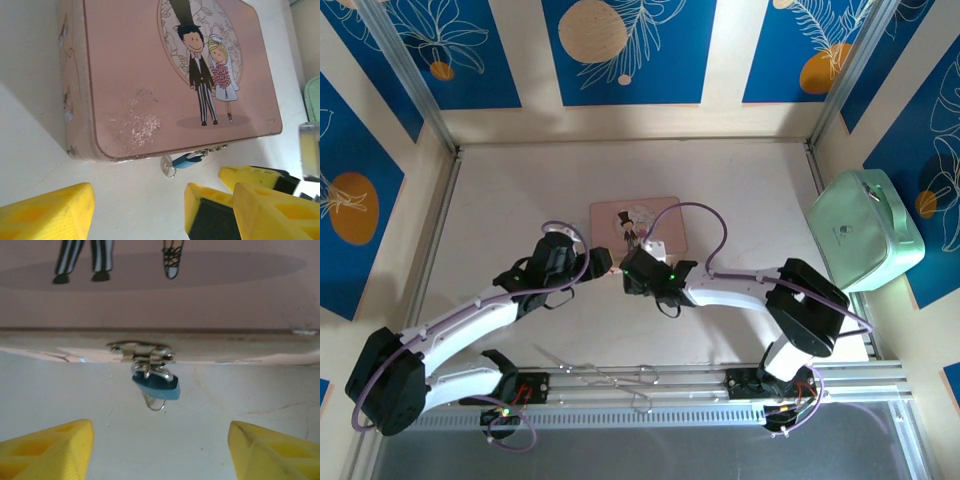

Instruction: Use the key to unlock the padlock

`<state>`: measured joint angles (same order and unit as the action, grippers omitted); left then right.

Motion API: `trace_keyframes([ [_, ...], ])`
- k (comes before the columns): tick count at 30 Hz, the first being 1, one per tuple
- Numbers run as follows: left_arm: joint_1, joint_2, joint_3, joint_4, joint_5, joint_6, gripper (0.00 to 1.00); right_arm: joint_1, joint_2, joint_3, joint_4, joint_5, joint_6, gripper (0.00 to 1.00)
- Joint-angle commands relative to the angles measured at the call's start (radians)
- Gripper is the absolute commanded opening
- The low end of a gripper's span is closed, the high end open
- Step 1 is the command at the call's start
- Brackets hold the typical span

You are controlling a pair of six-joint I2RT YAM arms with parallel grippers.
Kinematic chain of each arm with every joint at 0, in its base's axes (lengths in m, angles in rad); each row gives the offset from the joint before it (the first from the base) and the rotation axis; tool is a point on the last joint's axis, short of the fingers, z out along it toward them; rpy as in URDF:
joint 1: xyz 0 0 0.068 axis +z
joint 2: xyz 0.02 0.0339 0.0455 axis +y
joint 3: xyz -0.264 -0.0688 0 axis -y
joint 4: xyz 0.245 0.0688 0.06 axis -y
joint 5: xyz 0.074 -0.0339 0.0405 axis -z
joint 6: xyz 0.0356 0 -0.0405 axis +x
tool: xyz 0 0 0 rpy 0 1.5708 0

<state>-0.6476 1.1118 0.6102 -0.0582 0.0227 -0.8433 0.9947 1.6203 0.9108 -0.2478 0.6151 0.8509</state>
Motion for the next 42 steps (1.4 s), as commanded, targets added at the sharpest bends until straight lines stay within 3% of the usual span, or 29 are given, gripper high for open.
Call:
trace_keyframes([
  [1,-0.001,0.012,-0.015,0.059,0.026,-0.026,0.73,-0.008,0.022,0.028,0.016,-0.015,0.018,0.7],
  [12,-0.004,-0.011,-0.138,0.245,0.057,-0.108,0.62,-0.012,0.083,0.073,0.044,-0.007,-0.029,0.63],
  [42,-0.004,-0.012,-0.186,0.3,0.052,-0.132,0.61,-0.021,0.189,0.18,-0.059,0.051,-0.008,0.49],
])
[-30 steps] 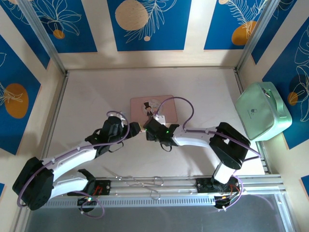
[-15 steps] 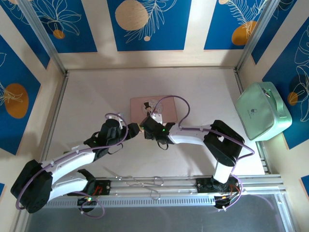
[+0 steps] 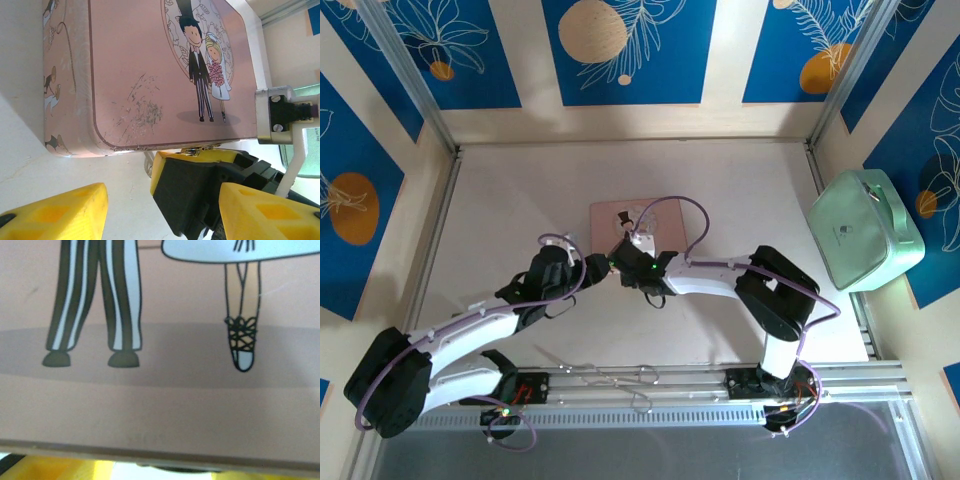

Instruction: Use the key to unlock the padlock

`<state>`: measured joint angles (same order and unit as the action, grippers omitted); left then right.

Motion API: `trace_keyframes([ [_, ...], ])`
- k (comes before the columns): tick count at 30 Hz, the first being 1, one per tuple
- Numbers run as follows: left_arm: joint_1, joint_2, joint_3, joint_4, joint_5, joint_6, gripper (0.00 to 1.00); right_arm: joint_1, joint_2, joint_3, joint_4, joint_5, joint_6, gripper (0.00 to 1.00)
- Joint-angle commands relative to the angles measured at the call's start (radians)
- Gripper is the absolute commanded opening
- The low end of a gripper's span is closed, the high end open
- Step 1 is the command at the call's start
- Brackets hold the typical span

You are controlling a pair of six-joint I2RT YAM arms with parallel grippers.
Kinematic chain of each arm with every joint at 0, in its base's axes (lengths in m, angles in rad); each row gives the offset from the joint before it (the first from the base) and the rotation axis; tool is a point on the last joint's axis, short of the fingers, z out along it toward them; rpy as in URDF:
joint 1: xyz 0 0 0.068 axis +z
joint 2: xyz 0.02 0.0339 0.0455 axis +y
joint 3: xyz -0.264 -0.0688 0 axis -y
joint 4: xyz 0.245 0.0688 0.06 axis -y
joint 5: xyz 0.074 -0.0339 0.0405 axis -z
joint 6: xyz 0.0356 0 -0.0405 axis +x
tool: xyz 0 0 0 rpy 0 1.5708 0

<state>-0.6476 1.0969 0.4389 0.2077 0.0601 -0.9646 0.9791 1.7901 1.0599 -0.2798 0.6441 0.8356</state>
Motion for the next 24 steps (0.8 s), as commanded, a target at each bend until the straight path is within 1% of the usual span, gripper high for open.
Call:
trace_keyframes([
  [1,-0.004,0.002,-0.018,0.038,0.015,-0.012,0.61,-0.006,0.021,0.032,-0.027,0.022,0.007,0.48],
  [5,-0.004,-0.001,-0.026,0.045,0.017,-0.013,0.6,-0.007,0.032,0.039,-0.035,0.022,0.007,0.46],
  [14,-0.003,0.0,-0.04,0.063,0.017,-0.014,0.6,-0.006,0.037,0.058,-0.066,0.017,0.005,0.32],
  [19,-0.004,-0.003,-0.049,0.068,0.012,-0.015,0.6,-0.002,0.044,0.064,-0.092,0.008,0.008,0.27],
  [24,-0.004,-0.003,-0.07,0.096,0.012,-0.016,0.59,-0.003,0.047,0.095,-0.153,-0.033,0.018,0.25],
])
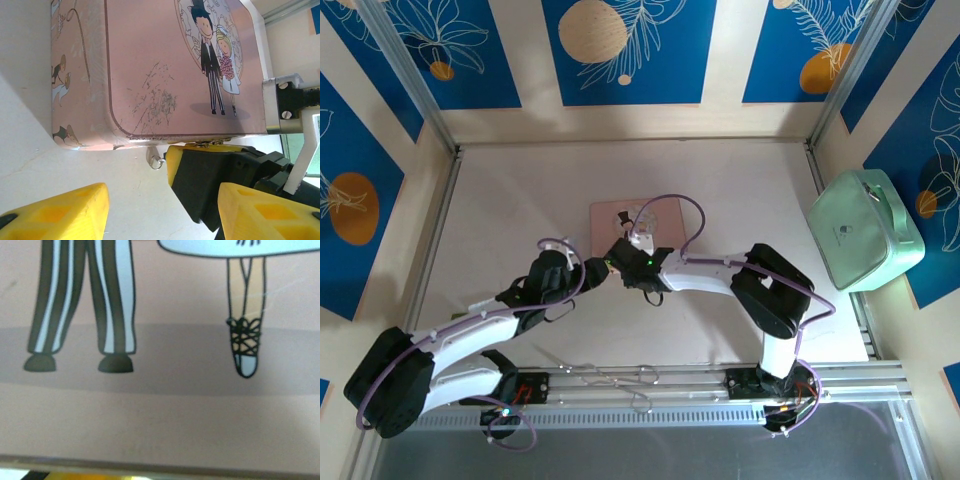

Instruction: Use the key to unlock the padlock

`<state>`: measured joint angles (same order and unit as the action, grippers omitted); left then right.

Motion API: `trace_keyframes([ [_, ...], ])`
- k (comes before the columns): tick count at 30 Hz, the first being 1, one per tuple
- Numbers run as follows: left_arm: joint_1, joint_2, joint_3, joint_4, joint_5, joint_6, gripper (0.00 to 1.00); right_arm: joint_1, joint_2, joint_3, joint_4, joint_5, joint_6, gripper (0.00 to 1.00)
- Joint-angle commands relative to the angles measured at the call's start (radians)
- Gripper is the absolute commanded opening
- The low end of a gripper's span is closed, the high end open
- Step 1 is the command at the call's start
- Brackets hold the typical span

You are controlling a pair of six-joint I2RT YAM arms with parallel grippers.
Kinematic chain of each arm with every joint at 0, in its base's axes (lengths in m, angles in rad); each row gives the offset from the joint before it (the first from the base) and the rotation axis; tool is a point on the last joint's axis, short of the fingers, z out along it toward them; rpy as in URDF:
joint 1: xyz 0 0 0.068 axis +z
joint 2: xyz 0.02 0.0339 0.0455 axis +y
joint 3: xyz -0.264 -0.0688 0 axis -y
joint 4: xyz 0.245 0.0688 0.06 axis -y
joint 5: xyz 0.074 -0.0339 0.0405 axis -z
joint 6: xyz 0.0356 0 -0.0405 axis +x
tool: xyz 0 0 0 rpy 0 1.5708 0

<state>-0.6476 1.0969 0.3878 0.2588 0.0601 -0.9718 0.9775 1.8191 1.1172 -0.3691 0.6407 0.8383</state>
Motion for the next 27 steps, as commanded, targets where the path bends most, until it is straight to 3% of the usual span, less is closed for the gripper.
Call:
trace_keyframes([
  [1,-0.003,-0.004,-0.025,0.055,0.014,-0.007,0.59,-0.001,0.019,0.046,-0.077,-0.042,0.017,0.24],
  [11,-0.048,-0.014,-0.072,0.123,-0.007,0.018,0.56,-0.015,0.058,0.15,-0.253,-0.194,0.014,0.22],
  [19,-0.138,0.047,-0.149,0.311,-0.046,-0.068,0.39,-0.055,0.059,0.21,-0.335,-0.325,-0.013,0.22],
  [27,-0.199,0.086,-0.142,0.323,-0.083,-0.079,0.32,-0.095,0.061,0.249,-0.413,-0.45,-0.034,0.22],
])
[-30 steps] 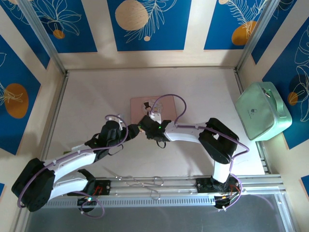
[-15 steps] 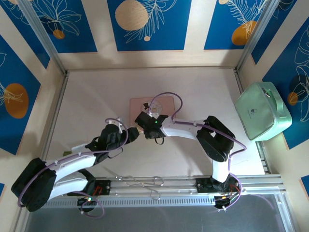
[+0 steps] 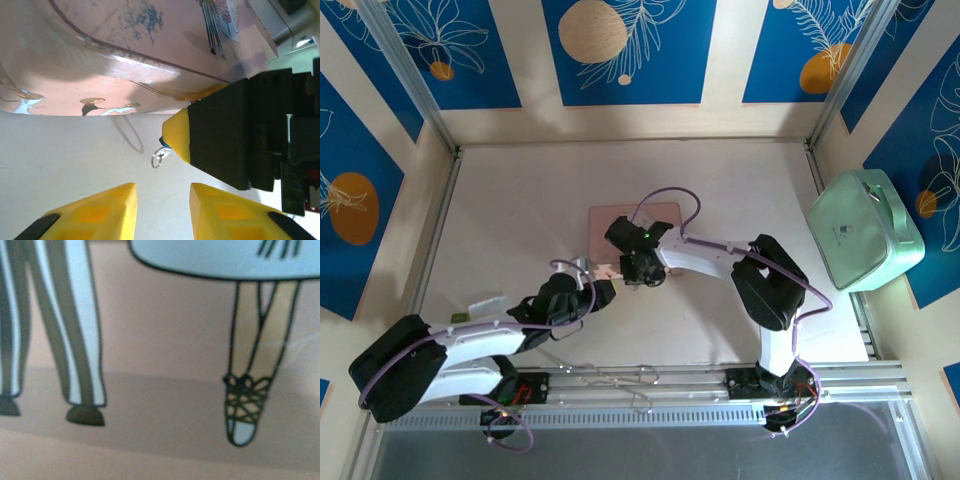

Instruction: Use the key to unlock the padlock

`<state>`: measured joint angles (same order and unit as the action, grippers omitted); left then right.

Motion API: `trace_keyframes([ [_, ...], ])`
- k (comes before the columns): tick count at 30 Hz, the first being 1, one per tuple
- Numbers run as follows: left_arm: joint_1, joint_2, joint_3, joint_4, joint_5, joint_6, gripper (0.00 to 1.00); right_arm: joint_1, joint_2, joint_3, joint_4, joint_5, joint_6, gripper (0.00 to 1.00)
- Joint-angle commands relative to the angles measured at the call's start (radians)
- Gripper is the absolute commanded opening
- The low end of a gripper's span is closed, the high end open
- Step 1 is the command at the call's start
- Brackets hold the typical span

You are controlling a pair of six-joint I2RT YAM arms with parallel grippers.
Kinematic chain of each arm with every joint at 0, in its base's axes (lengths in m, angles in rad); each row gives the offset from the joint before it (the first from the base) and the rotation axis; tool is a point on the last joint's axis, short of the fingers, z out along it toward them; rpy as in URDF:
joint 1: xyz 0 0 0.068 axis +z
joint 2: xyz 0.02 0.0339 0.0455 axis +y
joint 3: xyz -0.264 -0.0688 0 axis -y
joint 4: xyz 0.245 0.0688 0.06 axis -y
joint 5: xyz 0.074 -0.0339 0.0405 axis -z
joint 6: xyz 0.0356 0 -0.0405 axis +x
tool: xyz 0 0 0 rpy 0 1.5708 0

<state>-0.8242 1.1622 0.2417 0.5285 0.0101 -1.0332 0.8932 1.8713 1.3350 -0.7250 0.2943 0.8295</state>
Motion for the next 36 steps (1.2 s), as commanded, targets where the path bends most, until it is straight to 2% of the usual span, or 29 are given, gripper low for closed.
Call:
trace_keyframes([
  [1,-0.032,0.037,0.002,0.072,-0.036,-0.021,0.32,-0.016,0.011,0.032,-0.06,-0.121,-0.027,0.22],
  [4,-0.064,0.117,0.002,0.151,-0.036,-0.04,0.33,-0.029,0.02,0.039,-0.065,-0.161,-0.039,0.22],
  [8,-0.097,0.269,0.008,0.309,-0.024,-0.072,0.4,-0.045,0.028,0.036,-0.065,-0.188,-0.049,0.22],
  [12,-0.105,0.422,0.004,0.499,-0.019,-0.095,0.41,-0.056,0.027,0.026,-0.051,-0.218,-0.051,0.22],
  [15,-0.106,0.478,0.011,0.576,-0.016,-0.065,0.43,-0.059,0.028,0.029,-0.052,-0.23,-0.05,0.22],
  [20,-0.11,0.476,0.046,0.515,-0.053,0.004,0.45,-0.068,0.027,0.022,-0.047,-0.25,-0.05,0.22],
  [24,-0.116,0.488,0.071,0.467,-0.093,0.014,0.39,-0.079,0.022,0.006,-0.026,-0.274,-0.044,0.22],
  [26,-0.116,0.501,0.071,0.476,-0.098,0.01,0.32,-0.079,0.016,0.003,-0.019,-0.28,-0.041,0.22],
  [28,-0.116,0.515,0.072,0.496,-0.09,0.003,0.3,-0.08,0.011,0.0,-0.011,-0.287,-0.038,0.22],
  [36,-0.116,0.524,0.084,0.467,-0.091,-0.013,0.32,-0.086,0.006,-0.008,0.001,-0.305,-0.038,0.22],
])
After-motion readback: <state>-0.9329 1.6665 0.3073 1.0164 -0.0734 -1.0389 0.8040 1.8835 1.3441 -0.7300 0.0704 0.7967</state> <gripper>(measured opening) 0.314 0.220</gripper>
